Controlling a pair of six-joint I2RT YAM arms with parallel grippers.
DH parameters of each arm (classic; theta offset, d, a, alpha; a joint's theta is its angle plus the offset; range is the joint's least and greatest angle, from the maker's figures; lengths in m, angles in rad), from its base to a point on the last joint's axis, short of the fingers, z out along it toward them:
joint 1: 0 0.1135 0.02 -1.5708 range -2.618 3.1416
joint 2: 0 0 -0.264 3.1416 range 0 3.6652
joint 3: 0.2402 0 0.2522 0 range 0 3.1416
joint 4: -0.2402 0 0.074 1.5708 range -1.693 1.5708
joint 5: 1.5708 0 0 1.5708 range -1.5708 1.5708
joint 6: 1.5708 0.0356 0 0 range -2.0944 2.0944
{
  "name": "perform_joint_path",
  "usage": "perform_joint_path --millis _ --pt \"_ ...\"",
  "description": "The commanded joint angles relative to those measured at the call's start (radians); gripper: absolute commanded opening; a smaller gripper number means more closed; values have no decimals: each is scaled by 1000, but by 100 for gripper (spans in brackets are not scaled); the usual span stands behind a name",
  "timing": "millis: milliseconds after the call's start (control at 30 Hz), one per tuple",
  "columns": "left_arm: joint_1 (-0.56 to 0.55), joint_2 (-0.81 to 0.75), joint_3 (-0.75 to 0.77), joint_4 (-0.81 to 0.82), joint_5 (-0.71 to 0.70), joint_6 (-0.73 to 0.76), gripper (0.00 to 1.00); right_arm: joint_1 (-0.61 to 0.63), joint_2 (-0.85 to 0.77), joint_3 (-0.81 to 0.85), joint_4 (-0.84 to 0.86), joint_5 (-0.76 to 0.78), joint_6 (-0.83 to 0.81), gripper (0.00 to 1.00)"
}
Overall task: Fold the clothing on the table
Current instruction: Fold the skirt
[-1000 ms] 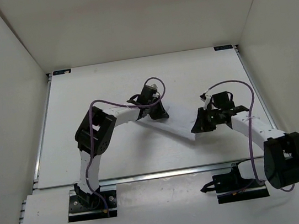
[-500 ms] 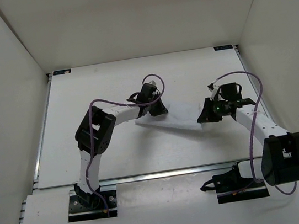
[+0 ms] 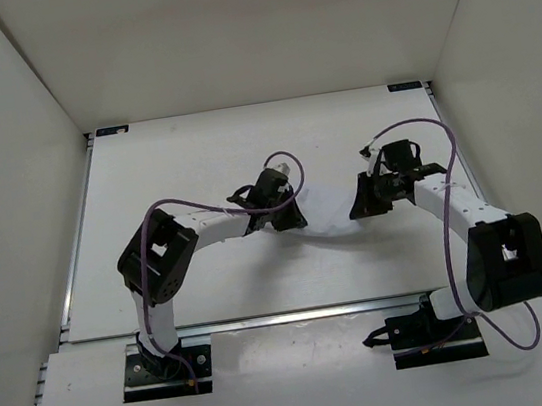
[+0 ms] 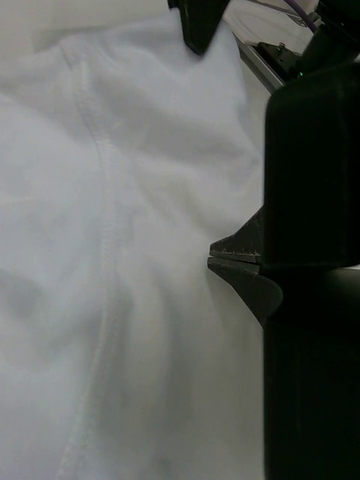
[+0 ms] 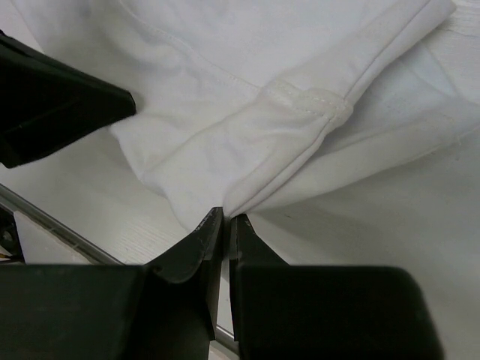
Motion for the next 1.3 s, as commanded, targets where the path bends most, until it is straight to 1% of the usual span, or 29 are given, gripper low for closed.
perform_joint_path --millis 0,133,267,367,533,600,700,733,833,900,1000,1033,1167,1200,1233,1267 --pt "-7 -54 -36 -5 31 18 0 9 8 61 -4 22 -29 0" --pt "-21 -53 -50 -6 61 9 0 20 18 97 -12 36 -21 0" --pt "-38 -7 -40 -10 94 15 0 47 46 170 -16 12 -3 0" --pt "-30 27 -57 15 121 -5 0 87 61 235 10 -14 49 0" --pt "-35 42 -74 44 129 -6 0 208 122 343 25 -25 92 0" --pt "-21 59 -86 81 169 -38 0 246 161 372 33 -39 105 0" --pt "0 73 -142 182 236 -101 0 309 199 404 42 -51 128 0" --pt "5 87 -137 207 259 -121 0 328 213 415 44 -48 129 0" --pt "17 90 -155 247 311 -149 0 372 236 423 79 -74 146 0" --pt "40 53 -191 259 310 -154 0 394 267 456 54 -42 119 0" --pt "127 -107 -285 293 301 -173 0 406 325 536 -41 -15 83 0" --pt "163 -134 -322 293 292 -173 0 408 345 556 -48 -15 76 0" --pt "288 -354 -408 201 276 -117 0 402 386 637 -110 16 33 0" --pt "331 -423 -448 176 258 -108 0 394 415 677 -127 18 19 0" --pt "359 -456 -491 172 247 -101 0 392 417 712 -137 18 11 0" --pt "393 -512 -537 152 209 -101 0 394 428 728 -154 16 8 0"
